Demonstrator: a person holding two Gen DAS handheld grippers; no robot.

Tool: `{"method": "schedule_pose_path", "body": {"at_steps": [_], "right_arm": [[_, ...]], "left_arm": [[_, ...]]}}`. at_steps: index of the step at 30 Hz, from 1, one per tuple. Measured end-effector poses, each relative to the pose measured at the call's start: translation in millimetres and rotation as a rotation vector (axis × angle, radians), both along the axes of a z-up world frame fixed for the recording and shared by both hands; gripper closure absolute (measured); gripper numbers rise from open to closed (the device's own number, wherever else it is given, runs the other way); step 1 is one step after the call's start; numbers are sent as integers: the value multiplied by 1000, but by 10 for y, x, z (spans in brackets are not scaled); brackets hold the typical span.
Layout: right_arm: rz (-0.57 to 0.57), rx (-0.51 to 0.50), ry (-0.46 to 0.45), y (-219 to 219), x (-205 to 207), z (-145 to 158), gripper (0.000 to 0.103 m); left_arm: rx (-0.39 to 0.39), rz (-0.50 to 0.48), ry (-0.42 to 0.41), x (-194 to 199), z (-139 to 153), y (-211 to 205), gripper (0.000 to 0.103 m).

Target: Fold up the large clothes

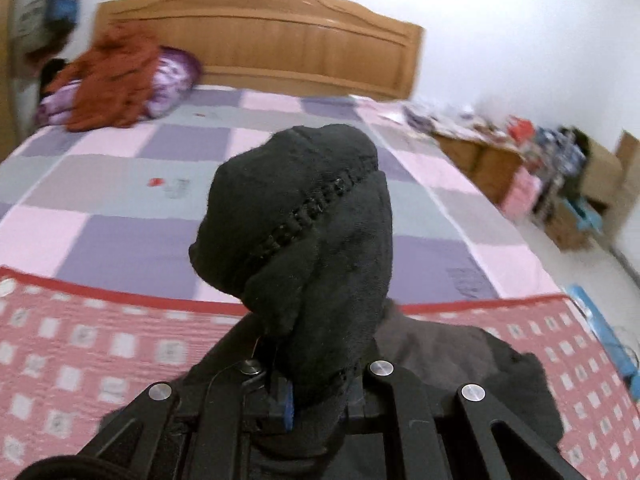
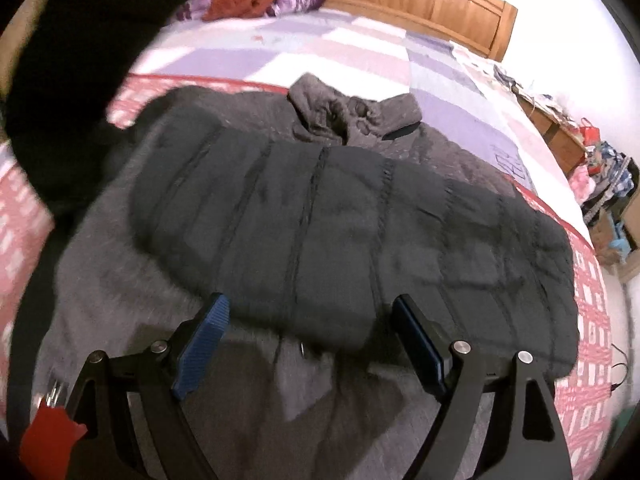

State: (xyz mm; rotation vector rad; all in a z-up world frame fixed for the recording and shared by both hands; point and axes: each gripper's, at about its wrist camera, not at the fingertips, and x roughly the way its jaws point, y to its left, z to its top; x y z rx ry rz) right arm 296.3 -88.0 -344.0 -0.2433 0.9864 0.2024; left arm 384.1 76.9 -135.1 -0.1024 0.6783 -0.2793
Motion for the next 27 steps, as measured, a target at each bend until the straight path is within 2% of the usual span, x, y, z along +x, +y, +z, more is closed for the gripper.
{"method": "schedule_pose_path", "body": {"at_steps": [4, 8, 10, 12, 15, 18, 20, 23, 25, 27], "right_arm": [[1, 30, -29, -316, -420, 152, 17], [-56, 54, -24, -724, -710, 245, 17], [-99, 65, -12, -959, -840, 283, 17], [-128, 69, -6, -1156, -950, 317, 17], [-159, 62, -2, -1399, -1090, 346, 17], [-190, 55, 12, -1574, -1189, 326, 17], [-212, 56, 20, -1660, -1236, 301, 17], [-243, 66, 27, -1749, -1265, 282, 17], [-255, 68, 22, -1768, -1262, 290, 17], [-258, 61, 10, -1757, -1225, 326, 17]], "left_arm": [[29, -88, 26, -7, -160, -694, 94], [92, -160, 72, -115, -568, -1415, 94], [142, -180, 112, -178, -884, -1723, 94], [228, -180, 134, -210, -1195, -2002, 94], [332, -168, 183, -227, -1566, -2246, 92], [413, -182, 189, -312, -1792, -2497, 81], [424, -241, 158, -433, -1805, -2661, 54], [394, -360, 125, -629, -1750, -2849, 37], [374, -385, 97, -728, -1661, -2862, 33], [290, -375, 94, -776, -1531, -2743, 33]]}}
